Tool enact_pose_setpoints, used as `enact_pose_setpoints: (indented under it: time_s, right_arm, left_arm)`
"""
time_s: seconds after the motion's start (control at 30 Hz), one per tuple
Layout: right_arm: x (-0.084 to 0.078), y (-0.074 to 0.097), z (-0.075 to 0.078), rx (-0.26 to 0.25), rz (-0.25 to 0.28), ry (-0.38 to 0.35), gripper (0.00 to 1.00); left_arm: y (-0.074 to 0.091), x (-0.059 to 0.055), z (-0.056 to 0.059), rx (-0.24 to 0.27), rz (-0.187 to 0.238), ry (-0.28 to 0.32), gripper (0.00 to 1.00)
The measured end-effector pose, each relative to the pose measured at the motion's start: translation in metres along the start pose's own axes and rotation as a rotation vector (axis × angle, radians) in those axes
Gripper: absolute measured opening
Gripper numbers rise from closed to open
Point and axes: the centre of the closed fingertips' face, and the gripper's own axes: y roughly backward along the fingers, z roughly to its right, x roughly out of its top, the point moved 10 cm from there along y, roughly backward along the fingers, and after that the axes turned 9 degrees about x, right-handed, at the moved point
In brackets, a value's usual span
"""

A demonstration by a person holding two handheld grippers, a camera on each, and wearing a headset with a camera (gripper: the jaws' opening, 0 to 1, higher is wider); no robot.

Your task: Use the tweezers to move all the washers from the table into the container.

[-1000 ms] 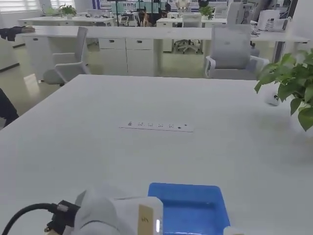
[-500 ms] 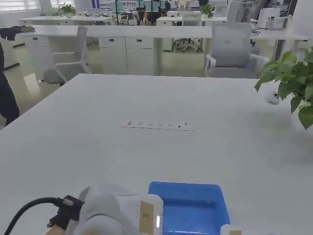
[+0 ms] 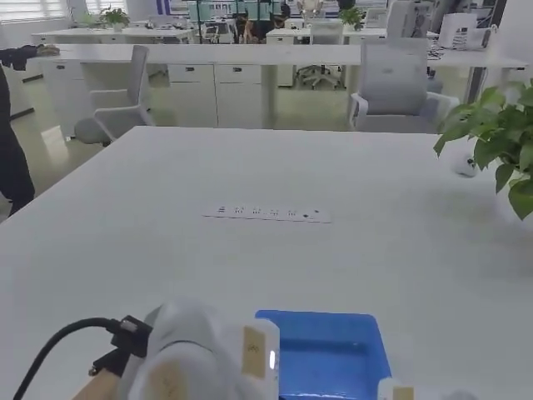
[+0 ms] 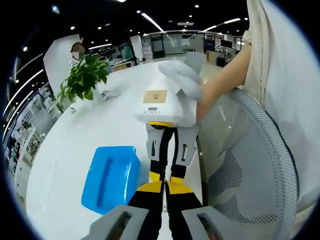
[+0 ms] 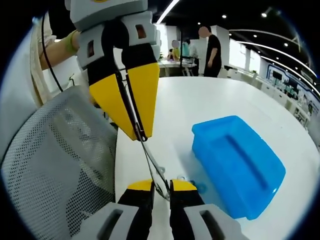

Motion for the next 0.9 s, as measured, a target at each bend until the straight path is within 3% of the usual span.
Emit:
enact_pose_setpoints:
  time_s: [0.03, 0.13, 0.17, 0.3, 0.33, 0.37, 0.4, 0.43, 0.47, 0.53, 0.6, 0.7, 0.77, 0.87, 0.9]
  right_arm:
    - [0.003, 0.001, 0.0, 0.011, 0.031, -0.033, 0.1]
    - [0.016, 0.008, -0.002, 0.059, 0.198, -0.113, 0.14]
    - [0.018, 0.012, 0.0, 0.056, 0.208, -0.111, 0.13]
    - [0.016, 0.016, 0.003, 0.058, 0.121, -0.056, 0.08]
    - [0.013, 0.014, 0.003, 0.074, 0.077, -0.052, 0.06]
    - [0.012, 0.012, 0.005, 0.05, 0.074, -0.044, 0.06]
    - [0.01, 0.012, 0.005, 0.046, 0.028, -0.032, 0.05]
    - [0.013, 0.011, 0.006, 0.034, 0.048, 0.01, 0.04]
    - [0.014, 0.012, 0.005, 0.033, 0.025, 0.023, 0.03]
    - [0.016, 0.012, 0.007, 0.039, 0.017, -0.01, 0.03]
    - [0.015, 0.012, 0.01, 0.044, 0.023, -0.029, 0.03]
    - [0.013, 0.014, 0.015, 0.036, 0.059, -0.124, 0.02]
    - [0.01, 0.015, 0.017, 0.038, 0.09, -0.191, 0.02]
    - [0.006, 0.017, 0.02, 0.055, 0.122, -0.272, 0.02]
    - [0.004, 0.017, 0.021, 0.064, 0.147, -0.317, 0.02]
  left_arm:
    - [-0.001, 0.001, -0.001, -0.009, 0.0, 0.007, 0.0]
    - [-0.003, 0.003, -0.005, -0.037, 0.009, 0.043, 0.0]
    - [-0.004, 0.003, -0.006, -0.039, 0.008, 0.048, 0.0]
    - [-0.006, 0.002, -0.012, -0.057, 0.013, 0.105, 0.0]
    - [-0.007, 0.002, -0.014, -0.056, 0.014, 0.119, 0.0]
    - [-0.008, 0.001, -0.014, -0.056, 0.017, 0.142, 0.0]
    - [-0.008, 0.001, -0.015, -0.039, 0.022, 0.156, 0.0]
    - [-0.009, 0.0, -0.016, -0.032, 0.026, 0.169, 0.0]
    - [-0.009, -0.002, -0.016, -0.018, 0.036, 0.202, 0.0]
    - [-0.009, -0.006, -0.015, -0.004, 0.069, 0.261, 0.0]
    - [-0.007, -0.013, -0.015, 0.023, 0.107, 0.361, 0.0]
    - [0.003, -0.026, -0.013, 0.082, 0.185, 0.493, 0.05]
    - [0.015, -0.037, -0.011, 0.155, 0.26, 0.604, 0.09]
    - [0.028, -0.048, -0.006, 0.238, 0.312, 0.683, 0.15]
    - [0.034, -0.052, -0.003, 0.296, 0.331, 0.706, 0.18]
